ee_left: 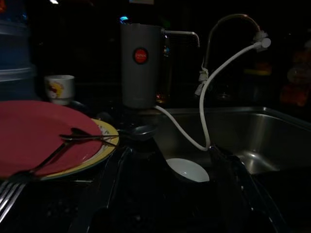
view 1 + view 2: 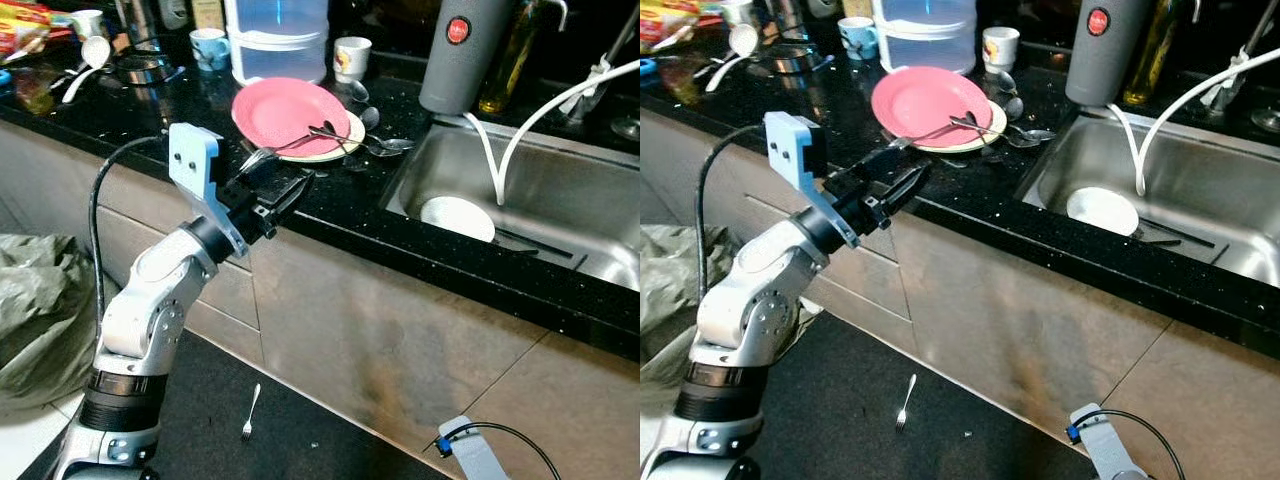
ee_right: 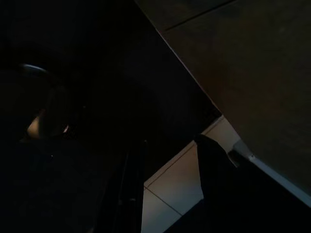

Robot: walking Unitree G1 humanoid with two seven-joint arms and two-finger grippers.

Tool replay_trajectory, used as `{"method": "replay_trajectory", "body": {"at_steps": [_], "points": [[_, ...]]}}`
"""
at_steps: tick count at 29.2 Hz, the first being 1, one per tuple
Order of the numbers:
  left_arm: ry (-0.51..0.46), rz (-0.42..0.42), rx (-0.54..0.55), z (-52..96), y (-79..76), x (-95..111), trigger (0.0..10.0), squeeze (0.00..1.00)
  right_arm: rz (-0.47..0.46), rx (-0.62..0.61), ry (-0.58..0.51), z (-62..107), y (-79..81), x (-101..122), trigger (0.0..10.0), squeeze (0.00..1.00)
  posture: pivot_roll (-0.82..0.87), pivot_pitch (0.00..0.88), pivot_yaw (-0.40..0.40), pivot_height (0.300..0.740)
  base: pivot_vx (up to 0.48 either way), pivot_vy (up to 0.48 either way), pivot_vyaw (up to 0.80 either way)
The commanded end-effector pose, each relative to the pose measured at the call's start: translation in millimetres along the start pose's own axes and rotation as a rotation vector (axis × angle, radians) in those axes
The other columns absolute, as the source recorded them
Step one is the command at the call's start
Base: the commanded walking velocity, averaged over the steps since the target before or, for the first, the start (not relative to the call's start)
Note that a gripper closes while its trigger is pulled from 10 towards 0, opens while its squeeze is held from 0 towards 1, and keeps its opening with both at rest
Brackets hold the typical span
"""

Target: Kitchen organization

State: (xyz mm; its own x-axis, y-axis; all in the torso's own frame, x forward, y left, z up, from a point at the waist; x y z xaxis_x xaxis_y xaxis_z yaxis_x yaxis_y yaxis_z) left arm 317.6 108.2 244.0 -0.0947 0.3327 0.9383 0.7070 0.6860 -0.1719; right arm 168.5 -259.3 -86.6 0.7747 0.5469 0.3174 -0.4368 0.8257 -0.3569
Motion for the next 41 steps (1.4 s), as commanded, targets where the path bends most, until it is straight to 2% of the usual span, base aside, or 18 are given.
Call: {"method": "replay_trajectory", "body": {"at_steps": [1, 9, 19, 41], "points": [[0.004, -0.021, 0.015, 1.2, 3.0, 1, 10.0, 0.0, -0.006, 0.007, -0.002, -0.5, 1.4, 2, 10.0, 0.0, -0.02, 0.0, 0.023, 0.74, 0.289, 0.0, 0.0], [-0.002, -0.024, 0.018, 1.4, 2.4, 3, 10.0, 0.0, -0.015, 0.008, -0.003, -0.5, 1.2, 3, 10.0, 0.0, -0.02, 0.0, 0.024, 0.74, 0.281, 0.0, 0.0], [-0.015, -0.022, 0.005, -1.2, 0.1, 8, 10.0, 0.0, -0.026, 0.007, 0.0, -0.6, 1.4, 3, 10.0, 0.0, -0.01, 0.0, 0.027, 0.74, 0.0, 0.0, 0.0], [-0.032, -0.037, 0.013, -1.9, 0.8, 13, 10.0, 0.0, -0.022, 0.019, 0.01, -0.6, 1.4, 2, 10.0, 0.0, -0.01, 0.0, 0.021, 0.74, 0.0, 0.0, -0.77]]}}
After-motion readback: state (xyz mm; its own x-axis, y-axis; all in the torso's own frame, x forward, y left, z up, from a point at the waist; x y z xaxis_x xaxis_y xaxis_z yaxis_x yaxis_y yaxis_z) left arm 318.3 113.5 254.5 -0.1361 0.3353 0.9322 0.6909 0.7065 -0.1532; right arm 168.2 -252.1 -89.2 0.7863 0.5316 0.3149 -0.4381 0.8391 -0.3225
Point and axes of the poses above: a point about 5 cm out from each wrist's last joint towards the gripper, its own z axis pointing back from the gripper into the wrist, its own x axis along the axis of the wrist's last joint, y = z × x, the point moved 1 cm from there along -z, pointing out of the wrist towards the gripper, and after that the axes turned 10 degrees about z, right-handed, at the moved point
